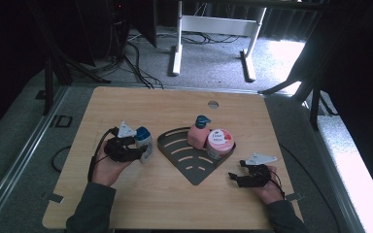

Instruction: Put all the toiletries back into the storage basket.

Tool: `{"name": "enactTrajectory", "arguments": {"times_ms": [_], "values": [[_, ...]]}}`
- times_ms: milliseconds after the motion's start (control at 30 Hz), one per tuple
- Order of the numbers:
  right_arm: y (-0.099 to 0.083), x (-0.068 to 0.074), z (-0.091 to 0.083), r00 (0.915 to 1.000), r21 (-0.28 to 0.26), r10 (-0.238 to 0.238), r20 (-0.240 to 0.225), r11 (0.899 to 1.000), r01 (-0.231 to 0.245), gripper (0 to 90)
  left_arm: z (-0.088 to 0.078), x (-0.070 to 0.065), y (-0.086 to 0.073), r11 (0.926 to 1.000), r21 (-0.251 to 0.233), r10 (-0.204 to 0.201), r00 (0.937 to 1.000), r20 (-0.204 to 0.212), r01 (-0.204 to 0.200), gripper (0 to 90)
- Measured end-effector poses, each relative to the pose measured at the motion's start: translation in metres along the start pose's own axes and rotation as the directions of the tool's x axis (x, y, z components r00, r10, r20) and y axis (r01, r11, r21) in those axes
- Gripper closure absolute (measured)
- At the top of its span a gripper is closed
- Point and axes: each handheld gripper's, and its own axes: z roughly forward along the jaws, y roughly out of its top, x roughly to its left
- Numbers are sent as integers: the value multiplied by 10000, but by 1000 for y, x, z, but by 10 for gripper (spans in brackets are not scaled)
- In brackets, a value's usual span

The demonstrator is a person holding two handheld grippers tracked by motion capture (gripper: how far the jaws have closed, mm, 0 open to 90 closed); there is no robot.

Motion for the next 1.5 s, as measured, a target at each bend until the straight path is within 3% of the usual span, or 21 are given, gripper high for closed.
{"name": "enactTrajectory", "arguments": {"times_ms": [600,1200,1500], "values": [[0,0,0,10000,14,-3,-13,10000,3,263,-2,-2,17,9997,161,203,9996,-189,-200,459],[1,0,1,10000,14,-18,-19,10000,18,263,1,-4,38,9946,770,720,9970,-280,-697,461],[1,-1,1,10000,6,7,-37,10000,-7,263,6,-3,43,9920,1047,740,9970,-236,-712,467]]}}
